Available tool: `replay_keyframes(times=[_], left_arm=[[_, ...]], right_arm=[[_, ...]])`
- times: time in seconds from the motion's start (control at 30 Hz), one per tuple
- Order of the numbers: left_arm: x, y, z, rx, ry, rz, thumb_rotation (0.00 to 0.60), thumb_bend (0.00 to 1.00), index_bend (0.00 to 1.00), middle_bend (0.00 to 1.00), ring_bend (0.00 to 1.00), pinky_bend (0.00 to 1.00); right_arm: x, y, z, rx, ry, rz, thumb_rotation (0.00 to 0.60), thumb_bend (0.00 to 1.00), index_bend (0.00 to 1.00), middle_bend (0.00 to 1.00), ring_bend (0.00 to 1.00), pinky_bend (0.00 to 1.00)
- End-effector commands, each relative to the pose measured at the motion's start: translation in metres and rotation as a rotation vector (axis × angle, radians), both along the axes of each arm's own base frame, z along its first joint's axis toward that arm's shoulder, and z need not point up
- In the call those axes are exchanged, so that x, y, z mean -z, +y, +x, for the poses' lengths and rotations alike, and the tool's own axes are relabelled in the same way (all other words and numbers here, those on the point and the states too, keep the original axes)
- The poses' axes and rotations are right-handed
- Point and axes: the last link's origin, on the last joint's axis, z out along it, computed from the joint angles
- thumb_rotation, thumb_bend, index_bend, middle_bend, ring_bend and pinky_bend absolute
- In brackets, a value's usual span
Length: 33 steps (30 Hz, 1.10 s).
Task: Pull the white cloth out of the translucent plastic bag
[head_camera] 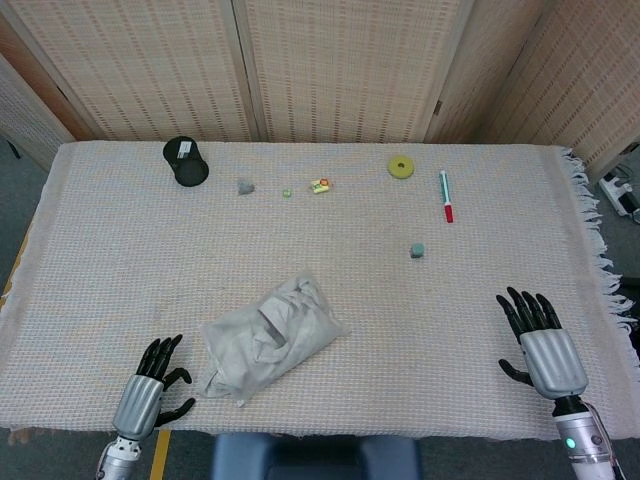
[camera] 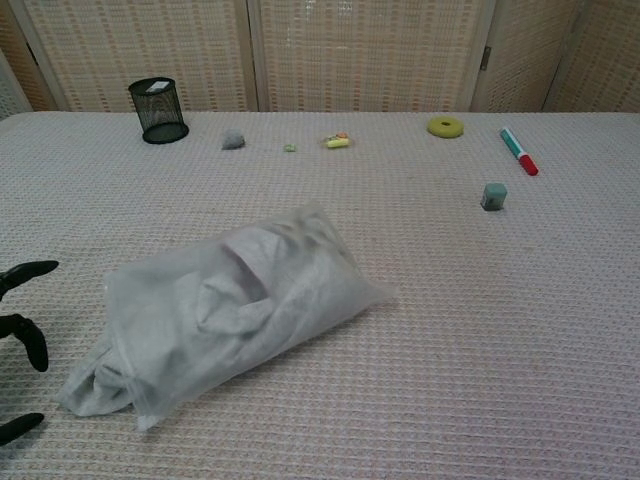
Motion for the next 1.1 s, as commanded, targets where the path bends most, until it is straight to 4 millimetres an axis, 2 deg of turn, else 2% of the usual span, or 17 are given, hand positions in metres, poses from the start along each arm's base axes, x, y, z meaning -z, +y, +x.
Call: replay_keyframes(times=[0.03,0.43,0.7,0.83,1.1], left_arm=[[0.005,0.002,0.002,0.003,-0.015,-0.005,0.598,0.22,0.54,0.06,0.0,0.0],[0.019,0.009,0.005,-0.008,-0.052,-0.022,0.599,0.24,0.53,0.05,0.0,0.0],[0.028,0.011,0.014,0.019,-0.105,-0.026,0.598,0.26,0.53,0.05,0.0,0.0],[0.032,0.01,0.019,0.039,-0.124,-0.028,0.598,0.31,0.57,0.05,0.0,0.0],[0.035,0.011,0.021,0.049,-0.129,-0.028,0.599,0.47,0.69,0.09,0.0,0.0]], right_arm=[[0.0,0.0,0.0,0.001,-0.001,-0.001,0.6,0.13,0.0,0.0,0.0,0.0],[0.001,0.0,0.0,0.001,0.0,0.001,0.6,0.13,0.0,0.0,0.0,0.0],[0.003,-0.001,0.0,0.004,0.006,0.008,0.6,0.13,0.0,0.0,0.0,0.0],[0.003,-0.001,0.0,0.005,0.005,0.009,0.6,0.13,0.0,0.0,0.0,0.0],[0.002,-0.001,0.0,0.004,0.005,0.009,0.6,0.13,0.0,0.0,0.0,0.0]])
